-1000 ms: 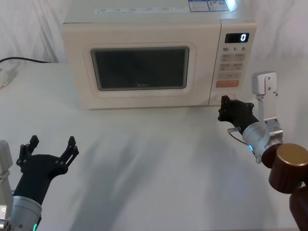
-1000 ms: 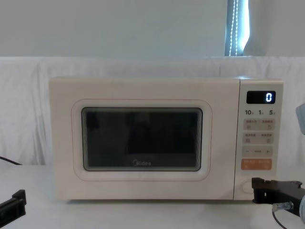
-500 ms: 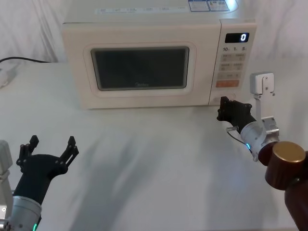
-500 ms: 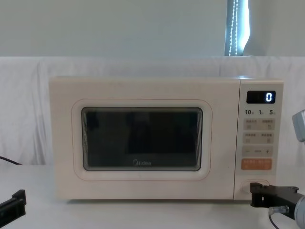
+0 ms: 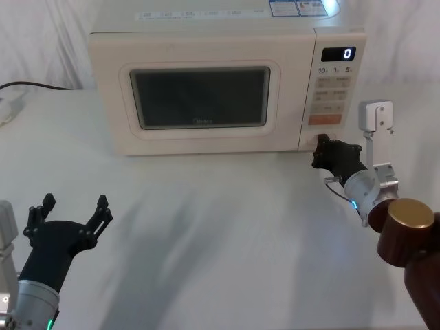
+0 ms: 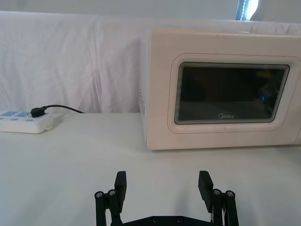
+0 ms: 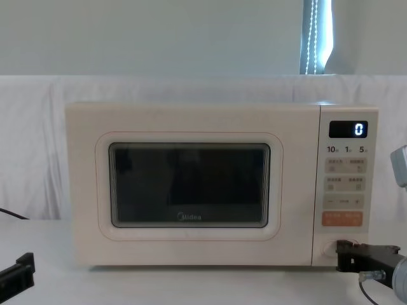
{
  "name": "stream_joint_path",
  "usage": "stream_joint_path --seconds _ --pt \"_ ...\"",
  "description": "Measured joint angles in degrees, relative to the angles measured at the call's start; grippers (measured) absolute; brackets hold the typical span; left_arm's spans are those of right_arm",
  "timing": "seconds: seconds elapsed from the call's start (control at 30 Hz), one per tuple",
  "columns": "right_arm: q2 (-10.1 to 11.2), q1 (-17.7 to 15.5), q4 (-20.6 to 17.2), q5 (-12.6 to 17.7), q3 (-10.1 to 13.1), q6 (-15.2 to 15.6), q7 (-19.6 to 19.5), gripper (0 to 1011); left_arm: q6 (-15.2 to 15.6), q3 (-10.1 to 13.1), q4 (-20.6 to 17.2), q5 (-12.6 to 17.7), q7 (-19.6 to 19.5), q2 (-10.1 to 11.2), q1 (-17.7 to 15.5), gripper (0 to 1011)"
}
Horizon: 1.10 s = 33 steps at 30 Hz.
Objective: Press the button to open the microwave door with one hand; close the microwave door with the other hand.
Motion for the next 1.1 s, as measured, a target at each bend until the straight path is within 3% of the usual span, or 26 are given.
stream_joint_path --seconds 1.1 --pt "-0.81 3.47 5.57 -0.66 1.01 -1.39 0.13 0 0.00 0.00 0.00 0.00 0.00 0.00 0.00 1001"
